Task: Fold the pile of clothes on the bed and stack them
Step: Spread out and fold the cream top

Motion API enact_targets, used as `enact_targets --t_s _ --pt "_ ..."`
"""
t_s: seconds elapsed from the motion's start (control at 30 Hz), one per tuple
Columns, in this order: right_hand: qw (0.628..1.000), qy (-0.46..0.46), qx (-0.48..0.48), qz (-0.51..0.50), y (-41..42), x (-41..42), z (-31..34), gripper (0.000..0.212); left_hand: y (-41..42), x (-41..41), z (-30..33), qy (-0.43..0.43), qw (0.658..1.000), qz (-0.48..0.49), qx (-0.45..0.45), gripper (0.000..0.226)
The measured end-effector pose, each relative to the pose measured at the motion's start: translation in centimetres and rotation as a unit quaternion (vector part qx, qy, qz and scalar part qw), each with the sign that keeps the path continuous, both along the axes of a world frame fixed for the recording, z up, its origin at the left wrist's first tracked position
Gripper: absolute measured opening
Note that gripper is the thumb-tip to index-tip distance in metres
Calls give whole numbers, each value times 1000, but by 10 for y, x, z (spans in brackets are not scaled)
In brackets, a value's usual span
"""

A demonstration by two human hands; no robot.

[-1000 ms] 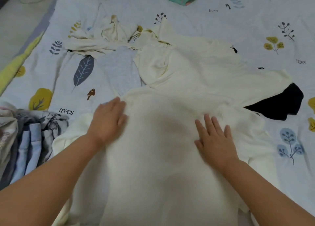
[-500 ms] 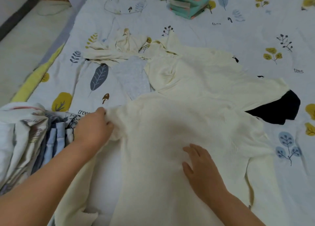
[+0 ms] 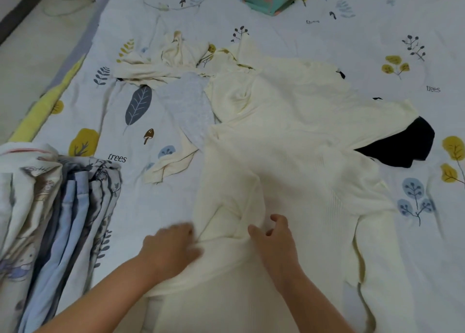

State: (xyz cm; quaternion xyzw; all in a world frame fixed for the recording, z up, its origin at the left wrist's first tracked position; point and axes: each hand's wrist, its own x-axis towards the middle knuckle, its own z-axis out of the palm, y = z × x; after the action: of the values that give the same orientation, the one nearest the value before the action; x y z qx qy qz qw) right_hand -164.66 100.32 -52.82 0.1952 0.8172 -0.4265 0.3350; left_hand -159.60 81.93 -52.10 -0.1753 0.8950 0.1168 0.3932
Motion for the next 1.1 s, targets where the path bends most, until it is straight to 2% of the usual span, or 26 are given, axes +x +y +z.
enact_targets --t_s 0.07,0.13,0.2,0.27,0.33,0.4,0.43,0.47,0.53,0.57,0.67,0.77,0.83,0.9,0.97,1.07,1.1 --pt "1000 -14 4 21 -5 3 0 67 -4 20 0 -26 998 9 54 29" --pt "999 -43 -4 19 -13 6 -1 62 -3 32 8 -3 999 -18 43 18" --pt "998 -39 16 43 -21 6 -5 51 5 41 12 17 997 -79 -11 30" --pt "999 -20 13 36 -24 3 -10 38 24 50 19 45 996 -80 -12 46" --pt "996 -27 -78 -35 -17 -6 -8 27 47 54 33 49 992 -61 99 54" --pt "984 -29 -153 -84 -1 -14 -3 33 65 52 43 26 962 -49 269 38" --pt "986 -17 -145 -80 8 -18 0 36 68 47 45 34 948 -54 313 33" --pt "994 9 -96 -55 18 -22 1 36 68 40 44 56 945 -63 317 29" --pt "997 63 46 12 34 -21 3 38 60 20 35 136 958 -45 249 22" --pt "992 83 87 30 39 -17 6 42 54 7 28 184 961 -25 203 20" --pt "980 102 139 101 43 3 11 57 33 -41 4 317 944 60 76 18" --pt "965 59 187 173 49 20 8 58 19 -86 -13 376 923 76 25 32" --pt "970 30 175 167 54 25 5 53 16 -109 -20 381 924 2 18 51" --pt "971 7 153 182 58 26 1 52 14 -129 -27 361 928 -86 32 55" --pt "974 -12 119 190 62 23 -3 52 5 -148 -28 289 944 -150 58 43" --pt "988 -48 32 143 72 15 -8 45 -12 -175 -10 214 959 -161 92 16" --pt "991 -60 -5 120 75 12 -9 38 -18 -182 -3 207 961 -155 100 21"
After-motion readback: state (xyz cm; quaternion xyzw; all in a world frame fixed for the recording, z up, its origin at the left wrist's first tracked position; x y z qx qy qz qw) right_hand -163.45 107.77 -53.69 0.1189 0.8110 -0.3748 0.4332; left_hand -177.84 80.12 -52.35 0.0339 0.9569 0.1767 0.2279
